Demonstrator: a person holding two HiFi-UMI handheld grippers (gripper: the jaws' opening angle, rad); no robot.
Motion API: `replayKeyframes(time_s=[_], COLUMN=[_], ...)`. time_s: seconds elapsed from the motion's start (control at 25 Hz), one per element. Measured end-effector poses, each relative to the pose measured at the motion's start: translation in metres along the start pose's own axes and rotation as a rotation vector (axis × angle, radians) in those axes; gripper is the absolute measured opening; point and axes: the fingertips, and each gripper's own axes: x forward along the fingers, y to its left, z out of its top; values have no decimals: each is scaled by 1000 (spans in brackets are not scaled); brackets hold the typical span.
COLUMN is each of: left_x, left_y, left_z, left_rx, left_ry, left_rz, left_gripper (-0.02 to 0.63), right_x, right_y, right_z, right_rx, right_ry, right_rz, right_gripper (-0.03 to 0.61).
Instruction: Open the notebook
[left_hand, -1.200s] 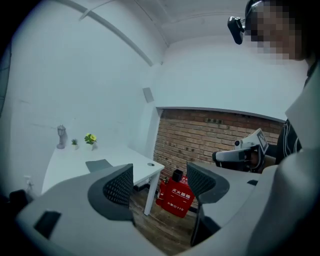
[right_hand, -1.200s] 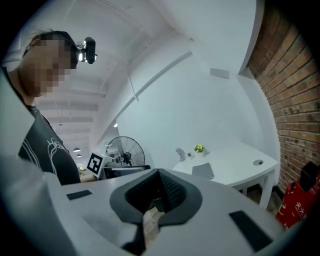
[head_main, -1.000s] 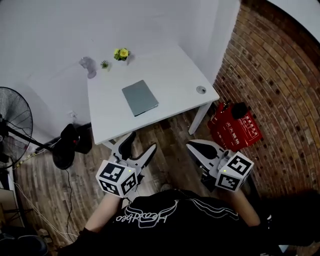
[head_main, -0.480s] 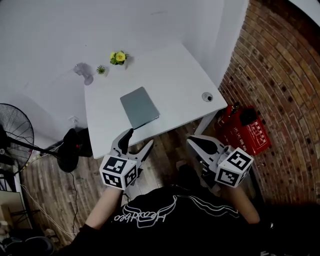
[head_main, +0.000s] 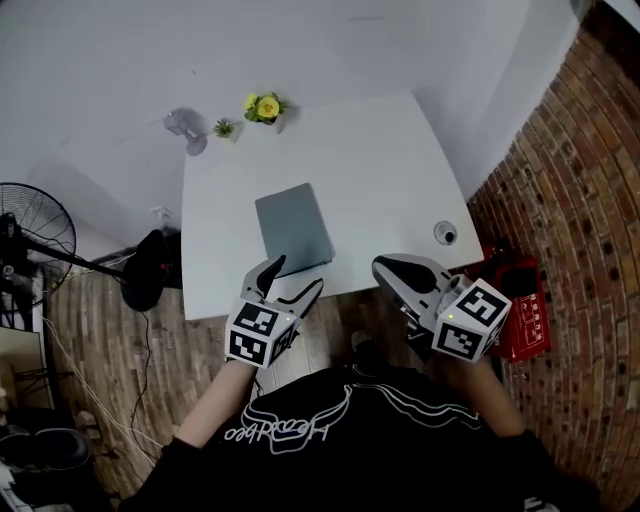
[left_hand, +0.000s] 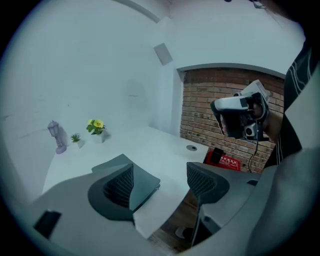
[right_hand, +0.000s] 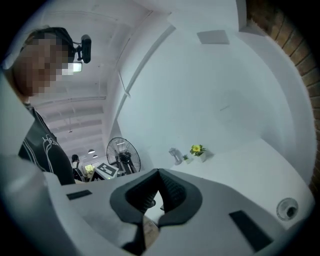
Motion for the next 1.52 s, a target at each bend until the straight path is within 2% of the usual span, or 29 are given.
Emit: replayKeyframes(time_s=[0.2,0.64,1.0,1.16,1.36,1.48,1.52], left_x=[37,105,128,133,135,135,135], left_y=[11,20,23,27,28,31,32], left_z=[-8,-43,-59,-65,-72,-73,-72], left_rx=[-36,46,74,113,94,82,75], left_ry=[47,164,210,236,243,244,242], left_rz=[22,115,133,166,172,186,186], left_gripper=[336,336,335,334,333,281,281], right_x=[21,27,29,32,35,35,35], right_y=[-32,-69,-79,-77,-76,-79,-80], right_z=[8,8,6,1,-1,-4,-4], right_rx=[8,10,15,17,20,29,31], right_ry=[43,96,128,146,158,163,165], right_rz=[46,116,156,177,193,193,192], right_gripper=[3,3,3,3,3,3,3])
